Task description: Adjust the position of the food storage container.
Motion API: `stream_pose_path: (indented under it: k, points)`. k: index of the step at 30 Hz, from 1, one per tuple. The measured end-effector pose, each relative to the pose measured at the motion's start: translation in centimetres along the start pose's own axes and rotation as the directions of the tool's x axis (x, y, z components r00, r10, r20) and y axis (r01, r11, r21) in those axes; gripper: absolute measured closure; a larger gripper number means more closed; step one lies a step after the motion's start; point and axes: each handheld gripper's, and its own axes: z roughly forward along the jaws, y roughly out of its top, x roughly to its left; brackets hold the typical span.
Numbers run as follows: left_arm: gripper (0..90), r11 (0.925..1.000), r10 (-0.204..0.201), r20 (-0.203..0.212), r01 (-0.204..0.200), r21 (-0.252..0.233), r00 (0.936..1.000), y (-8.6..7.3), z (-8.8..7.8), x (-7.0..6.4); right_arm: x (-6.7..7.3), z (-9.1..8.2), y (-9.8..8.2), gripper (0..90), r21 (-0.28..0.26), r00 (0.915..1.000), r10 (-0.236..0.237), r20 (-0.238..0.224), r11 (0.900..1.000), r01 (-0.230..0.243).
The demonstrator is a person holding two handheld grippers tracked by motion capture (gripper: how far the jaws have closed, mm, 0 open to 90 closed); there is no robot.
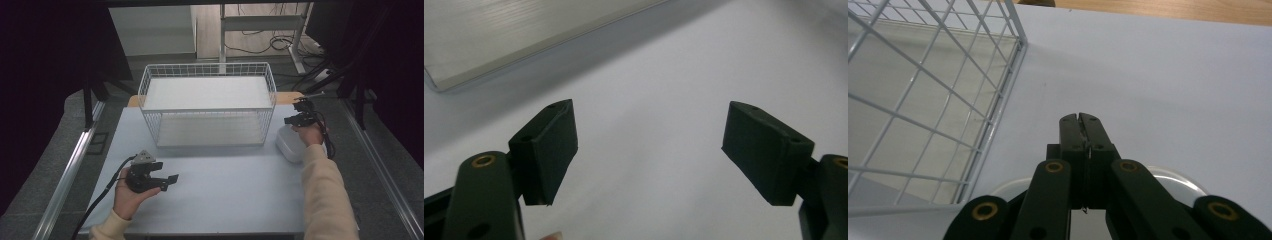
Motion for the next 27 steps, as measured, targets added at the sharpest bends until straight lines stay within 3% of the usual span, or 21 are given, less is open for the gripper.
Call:
stream_pose_path:
  k: [10,21,27]
  points:
    - [22.0,1.0000,-0.001,0.006,0.001,-0.001,1.0000,0.0,0.1,-0.2,0.1,-1.3,-1.7,89.9,0.006,0.9993,0.035,-0.015,0.999,-0.035]
    - [22.3,1.0000,-0.003,0.007,0.003,-0.001,1.0000,0.0,0.1,-0.2,0.5,-3.1,-4.3,90.0,0.008,0.9993,0.021,-0.030,1.000,-0.021]
    - [22.2,1.0000,-0.002,0.002,0.002,-0.005,1.0000,0.0,0.0,-0.2,0.6,-3.9,-5.1,89.9,0.006,0.9981,0.007,-0.061,1.000,-0.006]
